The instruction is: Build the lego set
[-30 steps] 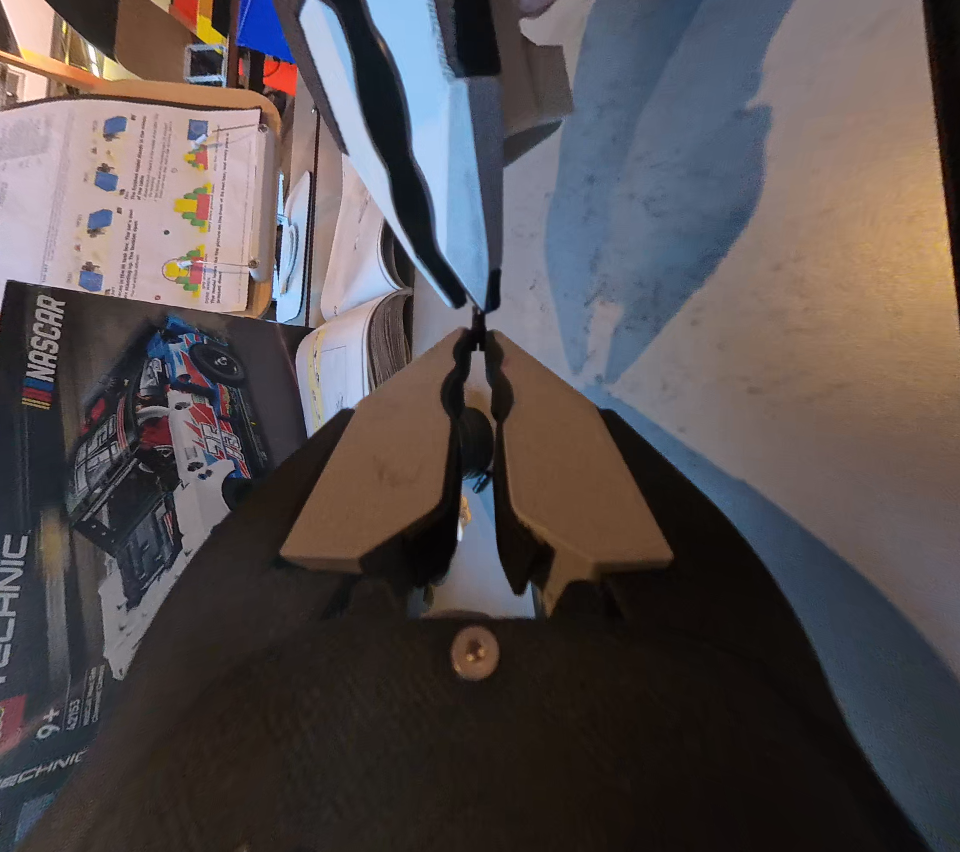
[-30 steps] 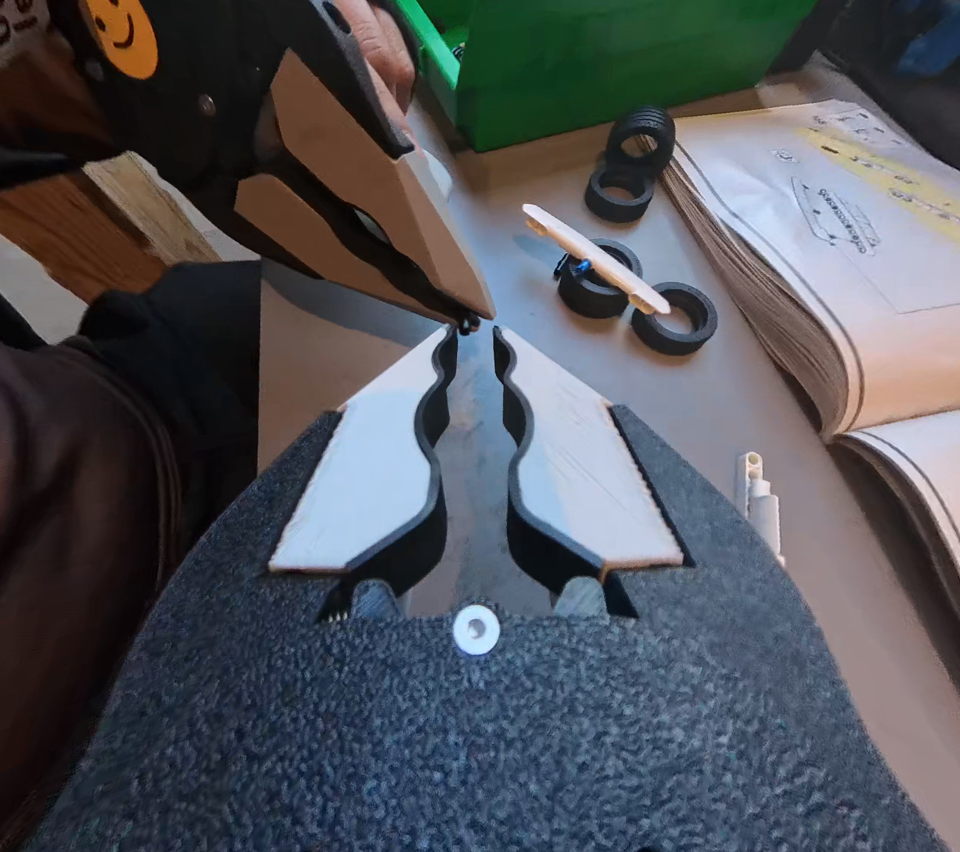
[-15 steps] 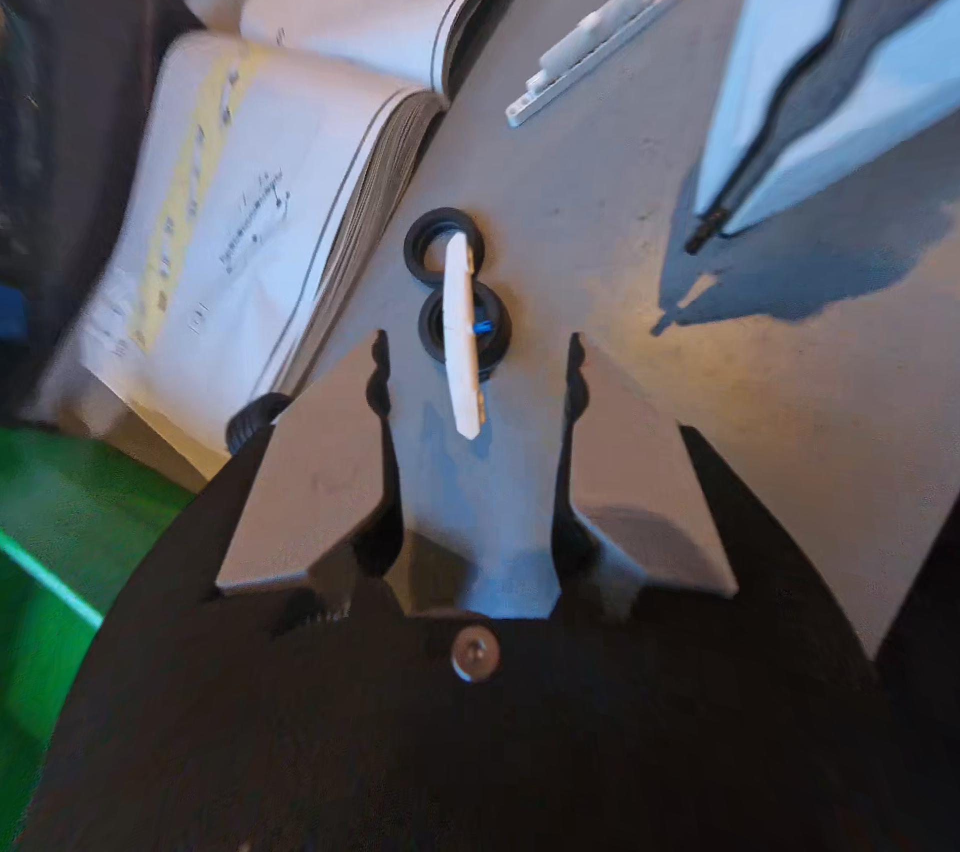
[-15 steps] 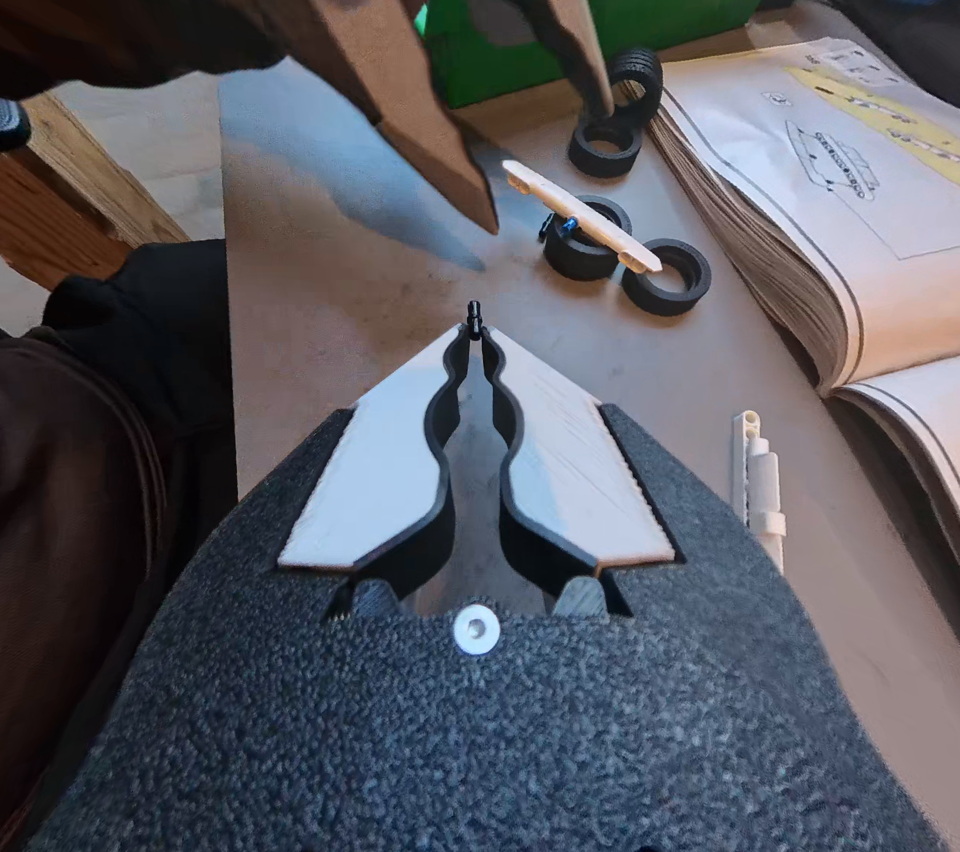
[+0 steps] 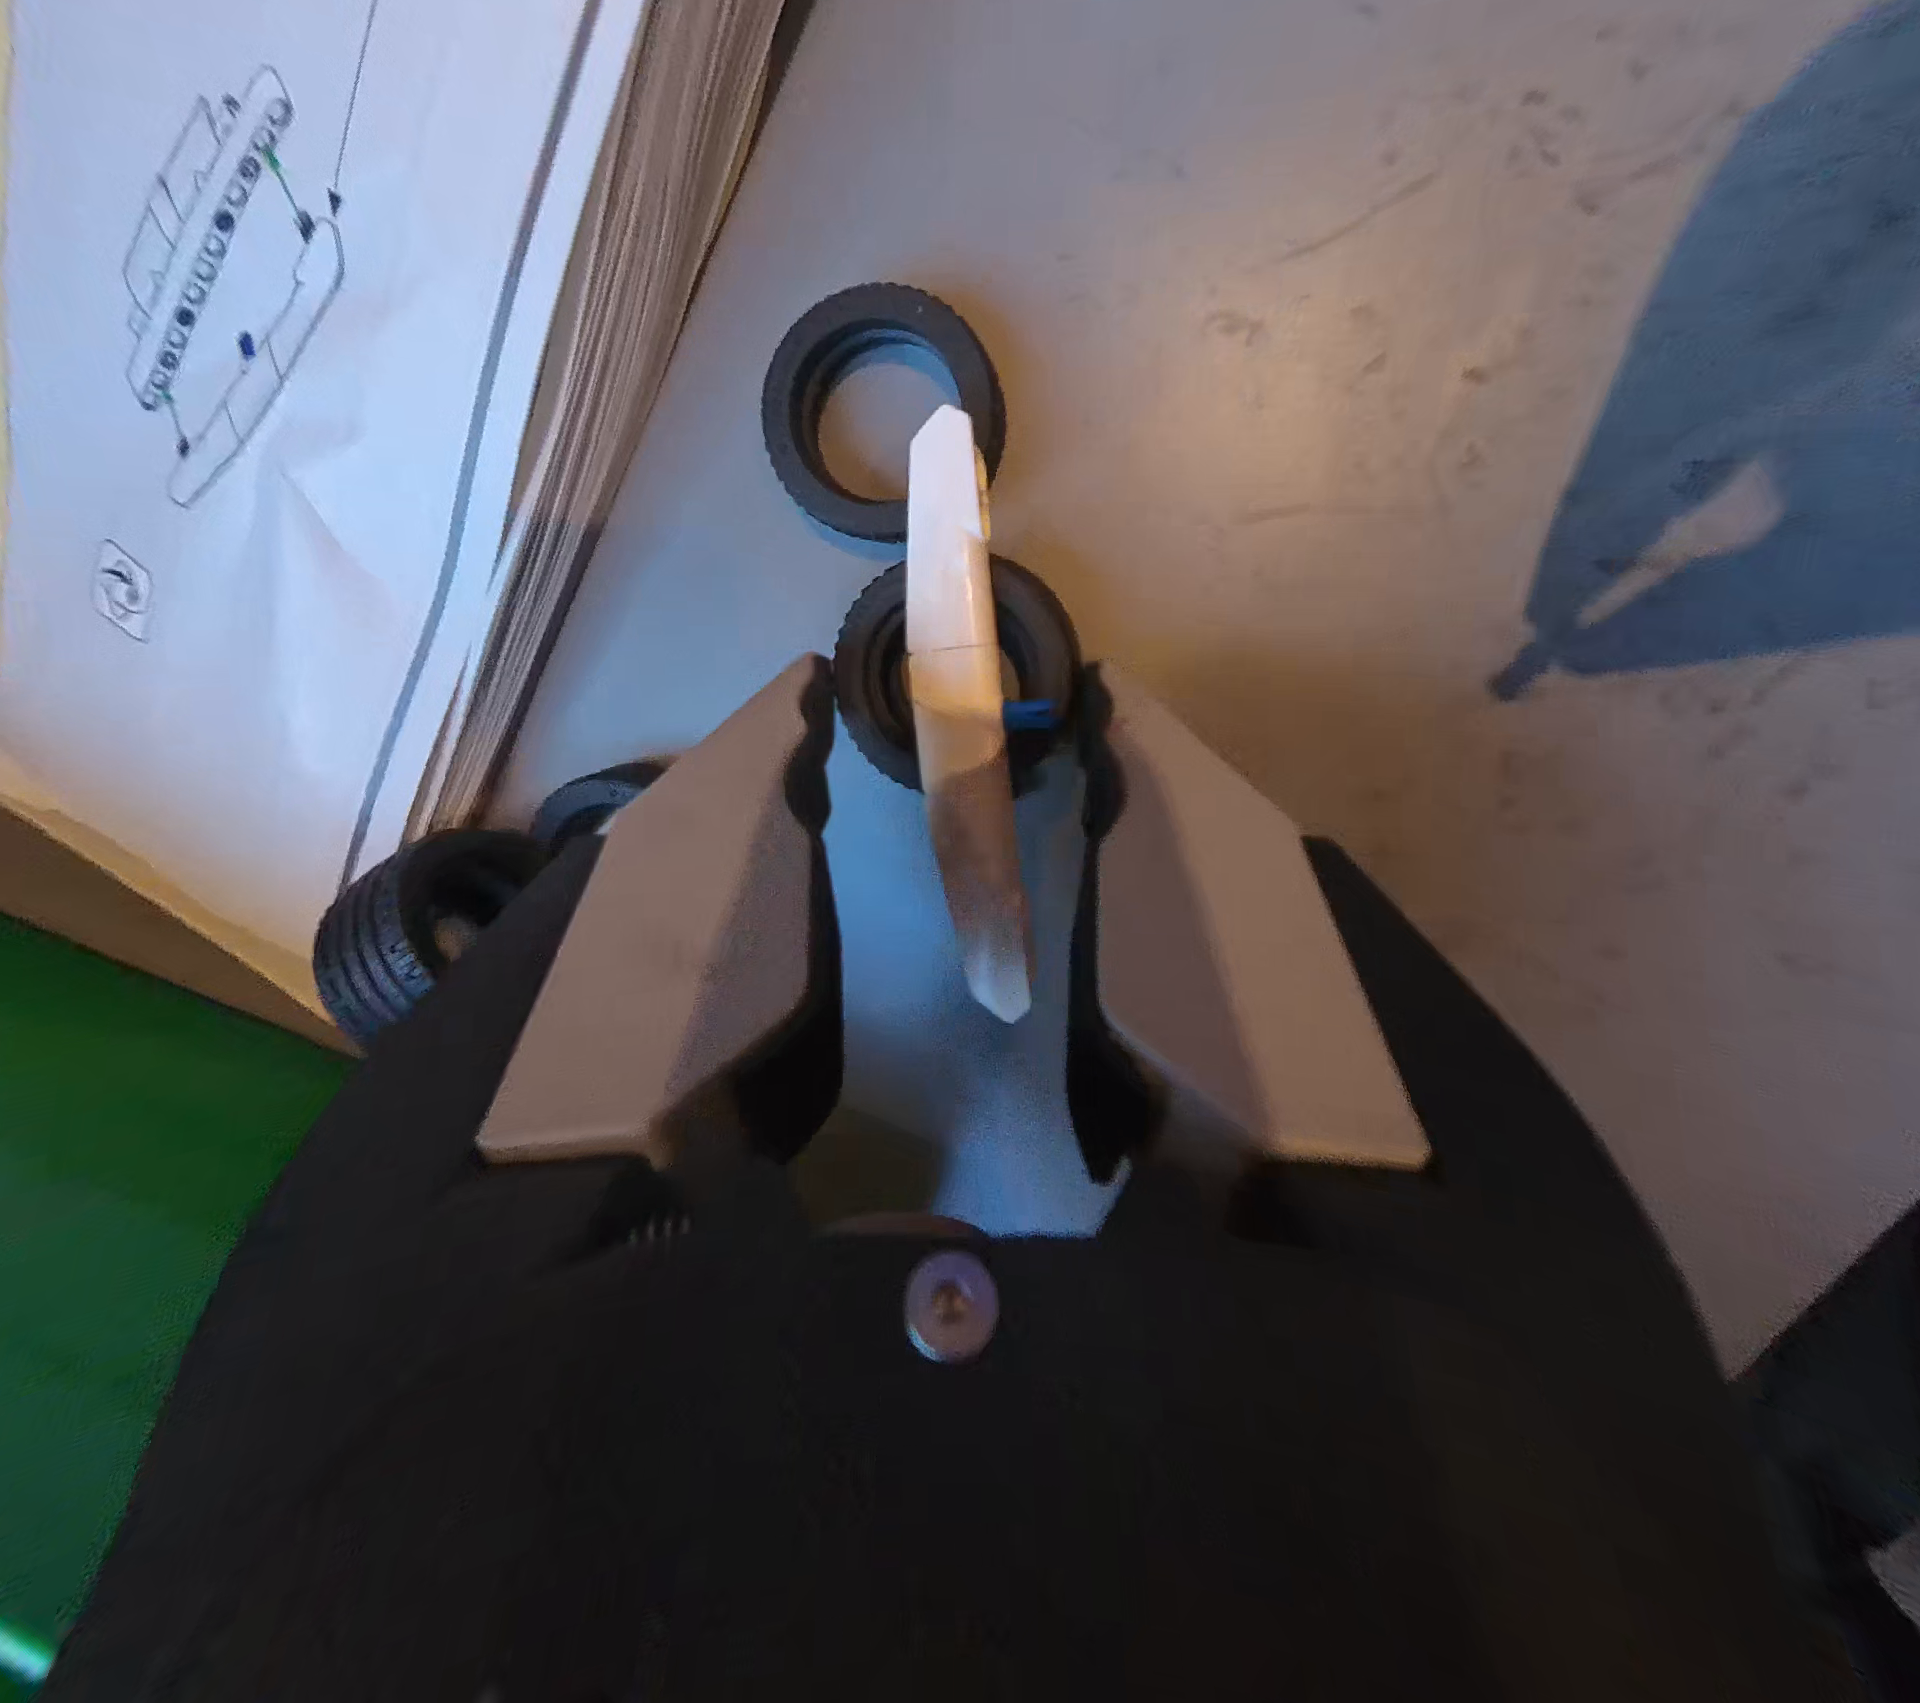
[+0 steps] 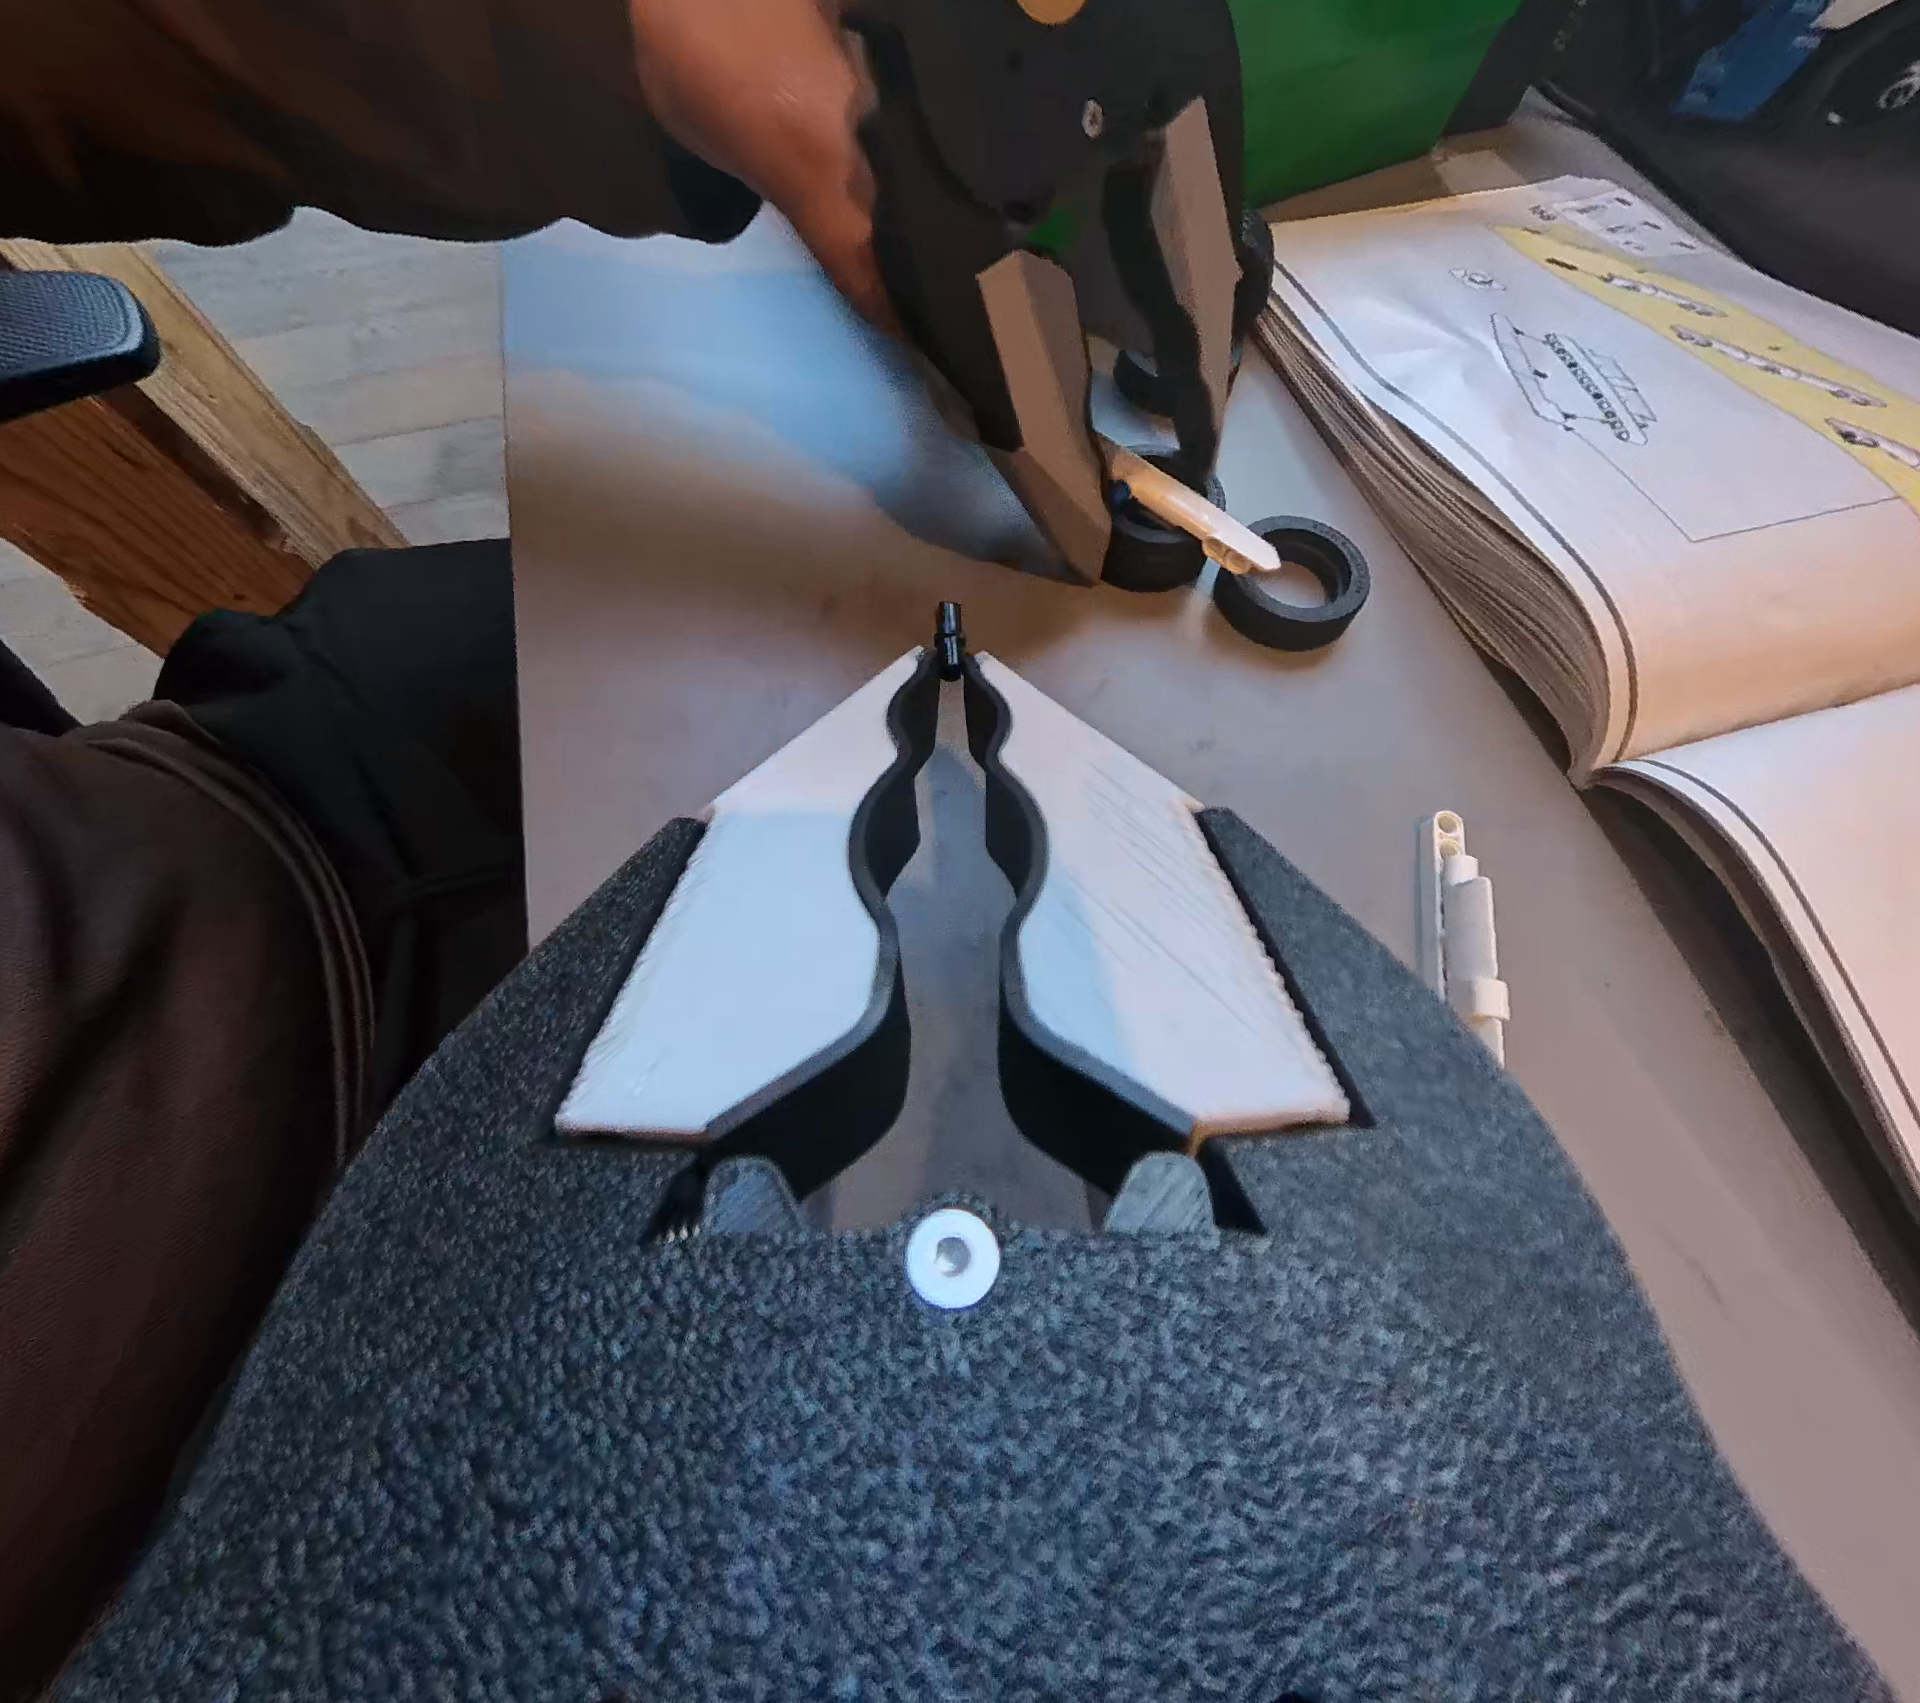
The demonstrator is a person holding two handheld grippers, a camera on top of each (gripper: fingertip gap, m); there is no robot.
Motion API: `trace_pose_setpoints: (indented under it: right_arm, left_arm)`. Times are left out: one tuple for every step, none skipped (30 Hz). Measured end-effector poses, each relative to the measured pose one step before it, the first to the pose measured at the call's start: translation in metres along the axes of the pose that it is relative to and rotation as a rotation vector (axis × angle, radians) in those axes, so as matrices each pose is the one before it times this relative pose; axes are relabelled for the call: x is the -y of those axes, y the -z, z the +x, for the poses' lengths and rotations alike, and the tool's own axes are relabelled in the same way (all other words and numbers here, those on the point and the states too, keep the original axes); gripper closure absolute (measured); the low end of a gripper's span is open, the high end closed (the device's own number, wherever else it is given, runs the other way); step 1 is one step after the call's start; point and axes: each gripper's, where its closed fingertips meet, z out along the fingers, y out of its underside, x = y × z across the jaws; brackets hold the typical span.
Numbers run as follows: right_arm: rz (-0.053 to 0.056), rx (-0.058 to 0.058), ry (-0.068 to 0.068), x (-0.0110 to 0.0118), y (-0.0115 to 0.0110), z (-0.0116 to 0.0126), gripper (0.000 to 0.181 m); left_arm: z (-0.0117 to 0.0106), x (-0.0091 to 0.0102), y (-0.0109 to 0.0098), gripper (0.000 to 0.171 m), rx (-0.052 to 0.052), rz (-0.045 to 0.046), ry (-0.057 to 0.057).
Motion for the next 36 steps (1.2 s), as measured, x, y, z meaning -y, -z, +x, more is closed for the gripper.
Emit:
trace_pose_setpoints:
  right_arm:
    - [0.008,0.0031,0.0041,0.00135,0.00094,-0.00131,0.177]
    - [0.0047,0.0035,0.0027,0.00084,0.00087,-0.00146,0.177]
    - [-0.0001,0.0011,0.0017,0.00001,0.00062,-0.00075,0.177]
    - [-0.003,-0.0017,0.0021,-0.00072,0.0006,-0.0002,0.177]
    - [-0.0031,-0.0036,0.0016,-0.00064,0.00086,0.00016,0.177]
    - [-0.0026,-0.0069,0.0004,-0.00069,0.00103,0.00077,0.177]
    - [-0.0061,-0.0154,-0.0024,-0.00118,0.00129,0.00221,0.177]
    - [-0.0107,-0.0201,-0.0059,-0.00234,0.00128,0.00342,0.177]
    - [-0.0124,-0.0189,-0.0106,-0.0031,0.00084,0.00368,0.177]
    - [-0.0141,-0.0193,-0.0175,-0.00446,0.00023,0.00411,0.177]
    - [-0.0159,-0.0179,-0.0232,-0.00567,-0.00058,0.00403,0.177]
    - [-0.0167,-0.0107,-0.026,-0.00619,-0.00132,0.00288,0.177]
    - [-0.017,-0.0056,-0.0282,-0.00637,-0.00172,0.00171,0.177]
    - [-0.0151,0.0008,-0.0256,-0.0056,-0.002,0.00034,0.177]
    - [-0.0158,0.0064,-0.0195,-0.00527,-0.00242,-0.00101,0.177]
    - [-0.0198,0.0042,-0.0136,-0.00498,-0.00253,-0.00097,0.177]
    - [-0.0185,-0.0012,-0.0062,-0.00418,-0.00216,-0.00046,0.177]
    - [-0.0132,-0.0043,-0.0005,-0.00282,-0.00158,-0.00026,0.177]
    - [-0.009,-0.0043,0.0001,-0.00193,-0.00096,-0.00047,0.177]
    - [-0.0067,-0.0012,-0.0013,-0.00149,-0.0006,-0.00093,0.177]
    - [-0.006,0.0012,-0.0011,-0.00147,-0.00026,-0.00148,0.177]
    - [-0.0046,0.0007,0.0013,-0.00136,0.00005,-0.00136,0.177]
    - [-0.0003,0.0017,0.0035,-0.00079,0.00054,-0.00168,0.177]
    - [0.0019,0.0019,0.0017,-0.00028,0.00082,-0.0015,0.177]
    - [0.0011,0.0015,-0.0004,-0.00034,0.00088,-0.00128,0.177]
    - [0.0019,0.0024,-0.0005,-0.0003,0.0009,-0.00145,0.177]
    - [0.0023,0.0022,-0.0009,-0.00042,0.0008,-0.00124,0.177]
    - [0.0011,0.0015,-0.0011,-0.00049,0.00046,-0.00103,0.177]
    - [0.0009,0.0016,-0.0009,-0.00079,0.00005,-0.00084,0.177]
    - [0.0031,0.0025,-0.0013,-0.00021,-0.00039,-0.00056,0.177]
    - [0.0039,0.0043,-0.0027,0.00008,-0.0009,-0.00035,0.177]
    - [0.0017,0.0063,-0.0057,0.00014,-0.00128,-0.00021,0.177]
    - [-0.0023,0.0084,-0.0076,0.00002,-0.00131,-0.00029,0.177]
    - [-0.0021,0.0081,-0.0066,0.00026,-0.00098,-0.00046,0.177]
    - [0.0013,0.0049,-0.0047,0.00053,-0.00041,-0.00046,0.177]
    - [0.0007,0.0008,-0.0033,0.00016,-0.00009,-0.00022,0.177]
  left_arm:
    - [0.00018,0.0,-0.00097,0.126,-0.0165,0.00645,0.0164]
    - [0.00022,-0.00015,-0.00029,0.127,-0.0112,0.00255,0.0115]
    - [0.00016,0.00003,0.00022,0.127,-0.0004,0.00002,0.0001]
    - [0.00142,-0.0002,0.00034,0.128,0.0018,-0.00472,-0.0073]
    - [0.00355,-0.00002,0.00057,0.128,-0.0036,-0.00433,-0.0052]
    - [0.00559,0.00039,0.00078,0.129,-0.009,-0.00385,-0.0034]
    - [0.00688,0.00085,0.00095,0.129,-0.0075,-0.00286,-0.0018]
    - [0.00731,0.00144,0.0008,0.128,-0.002,0.00002,-0.0021]
    - [0.00784,0.00128,0.00002,0.128,0.0022,0.00046,-0.0024]
    - [0.00529,0.00059,-0.00032,0.128,0.0235,-0.00209,-0.0011]
    - [0.00435,0.00085,0.00102,0.128,0.0282,0.00102,-0.0095]
    - [0.01154,0.00145,0.00102,0.128,-0.0207,0.00539,0.0095]
    - [0.00739,0.00129,0.00069,0.129,0.0051,0.00476,0.0152]
    - [0.00657,0.0011,0.00069,0.129,0.0108,0.00755,0.0092]
    - [0.00752,0.00092,0.00092,0.129,0.0006,0.00721,0.0129]
    - [0.00789,0.00098,0.001,0.128,-0.0067,0.0087,0.0214]
    - [0.00802,0.00095,0.00111,0.128,-0.01,0.01178,0.0195]
    - [0.00795,0.00056,0.0012,0.128,-0.0126,0.01246,0.0145]
    - [0.00712,0.00005,0.00113,0.128,-0.0092,0.0101,0.0103]
    - [0.00526,-0.00049,0.00092,0.128,-0.0022,0.00699,0.0079]
    - [0.00366,-0.00051,0.00073,0.128,0.0027,0.00684,0.0056]
    - [0.00201,-0.00009,0.00103,0.128,0.0063,0.00768,0.0007]
    - [0.00113,-0.00115,0.00099,0.127,0.0017,-0.00209,-0.0032]
    - [0.00179,-0.00047,0.00144,0.124,-0.01,-0.0007,-0.0024]
    - [0.0028,0.00022,0.00257,0.12,-0.0255,0.00009,0.0017]
    - [0.00167,0.00093,0.00407,0.117,-0.0233,0.00264,0.0048]
    - [-0.00023,0.00145,0.00553,0.115,-0.0127,0.00709,-0.0023]
    - [-0.00245,0.00183,0.00616,0.115,-0.0012,0.00856,-0.0112]
    - [-0.00479,0.00206,0.00589,0.117,0.0048,0.00667,-0.0155]
    - [-0.00521,0.00233,0.00441,0.121,-0.0011,0.00424,-0.026]
    - [-0.00521,0.00152,0.00213,0.126,-0.0076,-0.00027,-0.0364]
    - [-0.00757,0.001,-0.00059,0.128,-0.0036,-0.00277,-0.0275]
    - [-0.00612,0.00068,-0.00297,0.129,-0.022,-0.00524,-0.0123]
    - [-0.00104,0.00022,-0.00435,0.129,-0.0537,-0.00768,0.0002]
    - [0.00072,0.00133,-0.0044,0.129,-0.0623,-0.00124,0.0129]
    - [0.00188,0.00244,-0.00419,0.13,-0.0663,0.00634,0.0162]
